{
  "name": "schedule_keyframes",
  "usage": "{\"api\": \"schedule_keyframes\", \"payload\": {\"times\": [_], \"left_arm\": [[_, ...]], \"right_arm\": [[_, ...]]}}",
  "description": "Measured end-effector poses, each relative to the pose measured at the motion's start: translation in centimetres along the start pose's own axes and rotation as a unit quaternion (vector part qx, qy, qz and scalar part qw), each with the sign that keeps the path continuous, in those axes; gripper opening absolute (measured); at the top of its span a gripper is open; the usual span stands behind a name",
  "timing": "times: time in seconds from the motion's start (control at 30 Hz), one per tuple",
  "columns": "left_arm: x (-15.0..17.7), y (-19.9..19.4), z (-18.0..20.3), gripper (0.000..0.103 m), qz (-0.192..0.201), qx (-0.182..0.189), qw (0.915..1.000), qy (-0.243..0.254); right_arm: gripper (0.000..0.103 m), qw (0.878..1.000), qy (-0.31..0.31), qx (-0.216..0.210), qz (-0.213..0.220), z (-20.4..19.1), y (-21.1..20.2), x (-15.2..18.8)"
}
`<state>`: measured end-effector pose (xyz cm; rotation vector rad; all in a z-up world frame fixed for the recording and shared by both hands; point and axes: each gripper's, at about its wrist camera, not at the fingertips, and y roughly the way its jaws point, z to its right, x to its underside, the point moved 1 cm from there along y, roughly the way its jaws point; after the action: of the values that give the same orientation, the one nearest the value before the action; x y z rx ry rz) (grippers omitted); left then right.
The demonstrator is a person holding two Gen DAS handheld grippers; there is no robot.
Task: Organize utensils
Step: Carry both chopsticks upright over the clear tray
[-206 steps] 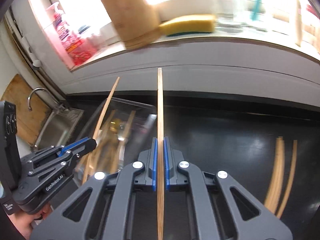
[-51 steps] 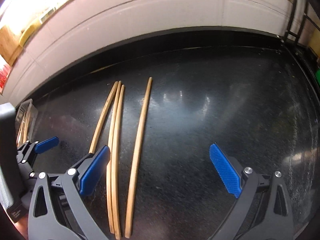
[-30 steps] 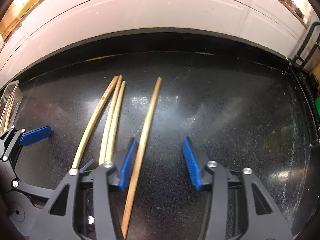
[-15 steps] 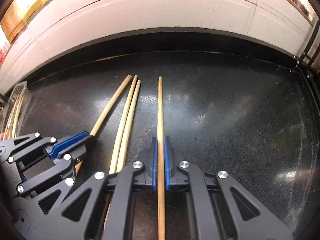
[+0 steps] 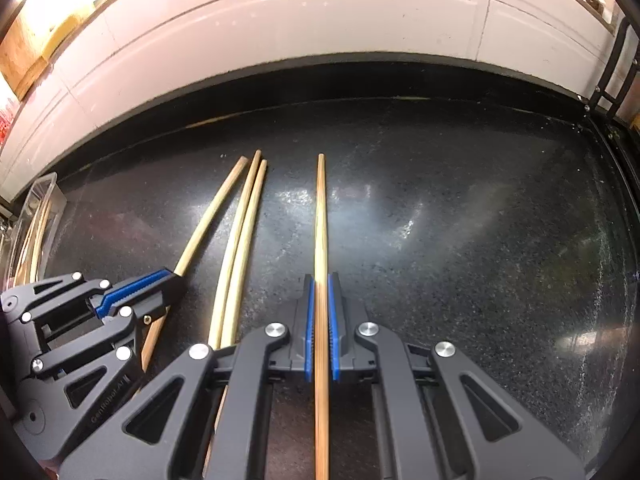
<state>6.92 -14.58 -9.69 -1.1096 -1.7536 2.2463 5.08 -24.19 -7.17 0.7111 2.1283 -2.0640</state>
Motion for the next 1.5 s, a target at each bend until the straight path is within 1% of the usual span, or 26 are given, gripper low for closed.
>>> {"api": "schedule_keyframes", "payload": {"times": [0.3, 0.47, 0.63, 0.83, 1.07, 1.17, 1.2, 1.23, 1.3, 1.43, 1.5], "left_arm": [[-0.4, -3.1, -1.1, 0.006, 0.027, -0.009, 0.9996, 0.005], [-0.3, -5.9, -2.6, 0.006, 0.049, -0.019, 0.9986, 0.002], [0.1, -8.8, -5.3, 0.006, 0.062, -0.031, 0.9975, -0.014], [2.1, -12.2, -11.1, 0.006, 0.071, -0.055, 0.9947, -0.051], [5.3, -16.4, -18.9, 0.006, 0.08, -0.088, 0.9885, -0.093], [6.6, -17.7, -22.0, 0.006, 0.081, -0.097, 0.9859, -0.11], [7.3, -18.4, -23.6, 0.006, 0.082, -0.103, 0.9844, -0.117], [7.4, -18.5, -24.0, 0.006, 0.081, -0.106, 0.9837, -0.12], [8.6, -19.5, -26.5, 0.006, 0.082, -0.115, 0.9815, -0.13], [10.3, -20.7, -29.9, 0.006, 0.081, -0.124, 0.9786, -0.143], [10.9, -21.0, -31.1, 0.007, 0.082, -0.127, 0.9778, -0.145]], "right_arm": [[0.007, 1.0, 0.007, -0.009, 0.024, 0.5, -2.6, -0.4], [0.007, 0.999, -0.003, -0.021, 0.037, -0.9, -4.0, -1.2], [0.007, 0.998, -0.019, -0.038, 0.052, -3.9, -5.4, -2.3], [0.007, 0.995, -0.043, -0.061, 0.059, -9.4, -5.9, -3.4], [0.007, 0.99, -0.082, -0.097, 0.063, -18.3, -6.3, -3.5], [0.007, 0.987, -0.094, -0.112, 0.063, -21.9, -6.3, -3.3], [0.007, 0.986, -0.099, -0.115, 0.063, -23.1, -6.3, -3.5], [0.007, 0.986, -0.102, -0.119, 0.063, -24.1, -6.3, -3.4], [0.007, 0.984, -0.109, -0.126, 0.062, -26.5, -6.3, -3.3], [0.007, 0.982, -0.117, -0.135, 0.064, -30.8, -6.1, -3.1], [0.007, 0.981, -0.119, -0.138, 0.064, -32.7, -6.1, -2.8]]}}
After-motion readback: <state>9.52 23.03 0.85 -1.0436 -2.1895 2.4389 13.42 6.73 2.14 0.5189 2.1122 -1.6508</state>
